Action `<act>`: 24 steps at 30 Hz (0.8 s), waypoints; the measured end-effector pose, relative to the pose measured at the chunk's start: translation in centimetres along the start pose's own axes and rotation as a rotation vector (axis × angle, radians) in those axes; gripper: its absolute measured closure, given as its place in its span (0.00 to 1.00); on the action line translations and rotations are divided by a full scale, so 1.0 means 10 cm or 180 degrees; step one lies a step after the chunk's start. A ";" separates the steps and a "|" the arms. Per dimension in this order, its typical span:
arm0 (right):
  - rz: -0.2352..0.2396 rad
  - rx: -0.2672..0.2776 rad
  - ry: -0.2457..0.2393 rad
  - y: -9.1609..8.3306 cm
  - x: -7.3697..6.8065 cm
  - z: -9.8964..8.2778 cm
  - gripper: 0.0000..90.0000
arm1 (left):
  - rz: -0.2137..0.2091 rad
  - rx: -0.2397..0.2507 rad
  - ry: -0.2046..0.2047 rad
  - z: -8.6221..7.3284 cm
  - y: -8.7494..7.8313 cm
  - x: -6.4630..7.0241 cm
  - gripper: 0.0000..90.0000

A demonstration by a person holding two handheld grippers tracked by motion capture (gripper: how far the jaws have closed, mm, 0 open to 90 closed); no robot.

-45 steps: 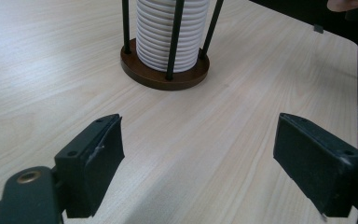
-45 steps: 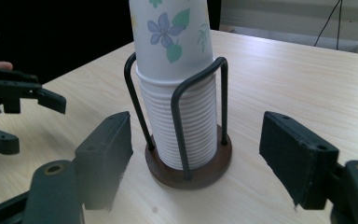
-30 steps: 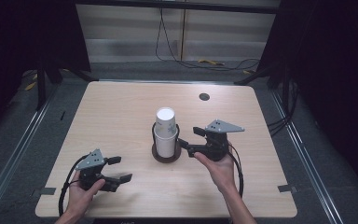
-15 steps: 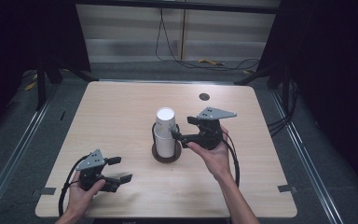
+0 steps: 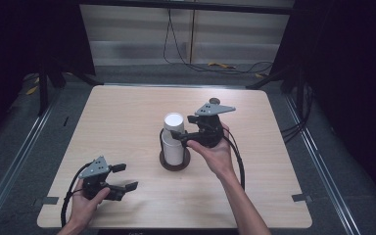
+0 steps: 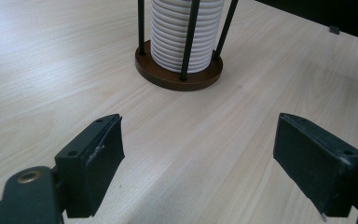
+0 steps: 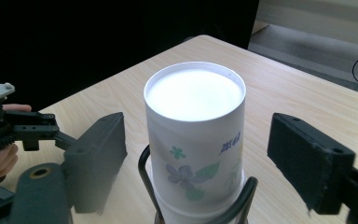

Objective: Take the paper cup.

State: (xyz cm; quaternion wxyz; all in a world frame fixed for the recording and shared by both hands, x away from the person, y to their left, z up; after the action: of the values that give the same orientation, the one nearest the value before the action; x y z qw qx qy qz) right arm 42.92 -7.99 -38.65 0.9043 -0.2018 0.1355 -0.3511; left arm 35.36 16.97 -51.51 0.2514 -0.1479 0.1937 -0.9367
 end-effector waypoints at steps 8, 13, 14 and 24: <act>0.0031 -0.0137 -0.0035 0.19 0.01 -0.01 0.24 | -0.0003 -0.0004 0.0003 0.00 0.00 0.00 0.18; 0.0039 -0.0162 -0.0050 0.23 -0.01 0.05 0.24 | -0.0018 -0.0019 0.0014 0.00 0.00 0.00 0.18; 0.0039 -0.0162 -0.0050 0.23 -0.01 0.05 0.24 | -0.0018 -0.0019 0.0014 0.00 0.00 0.00 0.18; -0.0004 -0.0187 -0.0069 0.32 -0.02 0.06 0.31 | 0.0001 -0.0008 0.0002 -0.01 -0.01 -0.01 0.18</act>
State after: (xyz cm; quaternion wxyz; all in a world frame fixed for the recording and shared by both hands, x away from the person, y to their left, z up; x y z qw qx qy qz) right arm 44.87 -5.50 -39.54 0.8991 -0.2322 0.1358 -0.3453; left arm 35.35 17.09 -51.54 0.2514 -0.1479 0.1949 -0.9365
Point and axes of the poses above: each handheld gripper's, and its own axes: y roughly forward along the jaws, z roughly out of its top, x roughly to its right, the point moved 6 cm from there along y, roughly forward along the jaws
